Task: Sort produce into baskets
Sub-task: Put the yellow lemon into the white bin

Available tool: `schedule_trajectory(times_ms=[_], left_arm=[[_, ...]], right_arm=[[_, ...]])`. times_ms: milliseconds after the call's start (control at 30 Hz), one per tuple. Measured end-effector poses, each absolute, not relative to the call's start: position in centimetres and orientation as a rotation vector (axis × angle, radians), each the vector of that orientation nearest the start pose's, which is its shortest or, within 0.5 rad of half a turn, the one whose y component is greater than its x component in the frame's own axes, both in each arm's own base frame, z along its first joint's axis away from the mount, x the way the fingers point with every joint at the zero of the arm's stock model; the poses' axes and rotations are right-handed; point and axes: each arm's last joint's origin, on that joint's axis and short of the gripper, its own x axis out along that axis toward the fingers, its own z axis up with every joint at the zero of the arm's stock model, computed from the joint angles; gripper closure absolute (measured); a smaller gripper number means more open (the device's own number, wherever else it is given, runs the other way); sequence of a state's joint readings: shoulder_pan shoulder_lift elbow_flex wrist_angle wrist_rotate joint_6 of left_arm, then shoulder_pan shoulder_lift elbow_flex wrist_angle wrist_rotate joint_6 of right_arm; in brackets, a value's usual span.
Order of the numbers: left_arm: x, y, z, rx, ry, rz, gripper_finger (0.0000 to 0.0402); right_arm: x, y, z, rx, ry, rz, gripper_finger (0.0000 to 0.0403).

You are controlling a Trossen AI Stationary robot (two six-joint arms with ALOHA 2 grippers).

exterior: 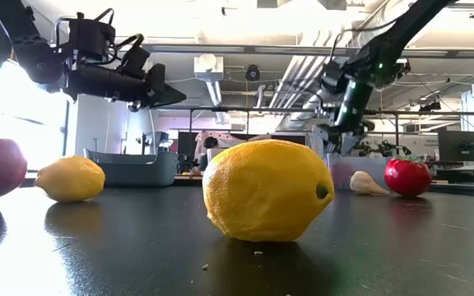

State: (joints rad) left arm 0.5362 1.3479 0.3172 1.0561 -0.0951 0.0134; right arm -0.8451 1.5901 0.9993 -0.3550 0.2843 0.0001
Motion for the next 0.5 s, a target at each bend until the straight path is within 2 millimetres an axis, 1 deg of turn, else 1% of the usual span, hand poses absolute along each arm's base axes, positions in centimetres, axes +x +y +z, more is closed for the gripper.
schedule_trajectory(times_ms=[133, 233, 367, 500], left_arm=[[20.1, 12.3, 18.4, 0.042, -0.014, 0.632, 0.0316], [20.1, 12.3, 18.4, 0.046, -0.014, 0.631, 0.0316], [20.1, 12.3, 18.4, 0.073, -0.001, 0.631, 0.0327], [20.1, 12.2, 18.4, 0.084, 0.007, 0.615, 0.0355]], right_arm=[[20.6, -22.8, 22.8, 0.222, 0.896, -1.011, 0.0089], [21.1, -21.5, 23.9, 0.212, 0.856, -0.985, 0.0114], [23.0, -19.9, 23.8, 0.173, 0.842, -0.91, 0.0172], [25.5, -18.5, 23.2, 0.128, 0.8, -0.834, 0.0247]])
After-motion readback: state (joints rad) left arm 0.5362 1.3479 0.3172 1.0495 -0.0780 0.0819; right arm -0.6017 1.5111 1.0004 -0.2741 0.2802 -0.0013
